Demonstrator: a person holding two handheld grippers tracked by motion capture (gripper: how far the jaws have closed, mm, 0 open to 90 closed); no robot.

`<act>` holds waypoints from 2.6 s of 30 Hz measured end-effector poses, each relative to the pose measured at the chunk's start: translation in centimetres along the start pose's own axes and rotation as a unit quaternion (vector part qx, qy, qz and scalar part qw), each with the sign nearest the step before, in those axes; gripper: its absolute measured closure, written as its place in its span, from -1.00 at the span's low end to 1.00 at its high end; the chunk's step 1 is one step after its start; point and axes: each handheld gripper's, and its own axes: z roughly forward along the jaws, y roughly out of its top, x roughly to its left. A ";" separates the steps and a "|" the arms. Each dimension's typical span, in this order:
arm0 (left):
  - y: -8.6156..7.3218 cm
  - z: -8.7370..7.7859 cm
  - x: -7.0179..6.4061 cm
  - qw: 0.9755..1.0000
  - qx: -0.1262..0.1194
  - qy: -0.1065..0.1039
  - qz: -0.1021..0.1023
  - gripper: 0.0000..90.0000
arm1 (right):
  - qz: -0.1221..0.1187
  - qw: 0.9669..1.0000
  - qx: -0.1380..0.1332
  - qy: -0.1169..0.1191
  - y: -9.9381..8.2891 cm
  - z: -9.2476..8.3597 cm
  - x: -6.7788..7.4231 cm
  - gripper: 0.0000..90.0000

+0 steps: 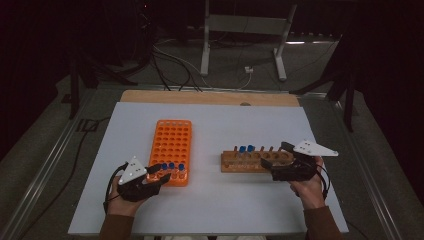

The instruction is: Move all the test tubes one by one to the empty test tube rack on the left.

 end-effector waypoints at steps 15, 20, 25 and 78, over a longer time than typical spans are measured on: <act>0.5 -1.0 0.9 0.997 -0.042 0.055 -0.039 -0.77 | -0.005 1.000 0.020 -0.002 0.6 2.0 -0.1 -0.77; 0.6 -1.3 1.2 0.995 -0.045 0.074 -0.050 -0.96 | -0.020 0.999 0.030 -0.013 0.4 3.0 0.4 -0.59; 0.6 -1.5 1.5 0.993 -0.048 0.087 -0.059 -0.97 | -0.041 0.998 0.040 -0.005 0.0 4.0 1.0 0.05; 4.6 0.8 0.7 0.995 -0.071 0.027 -0.063 -0.97 | -0.039 0.999 0.014 0.015 2.8 2.0 1.6 0.71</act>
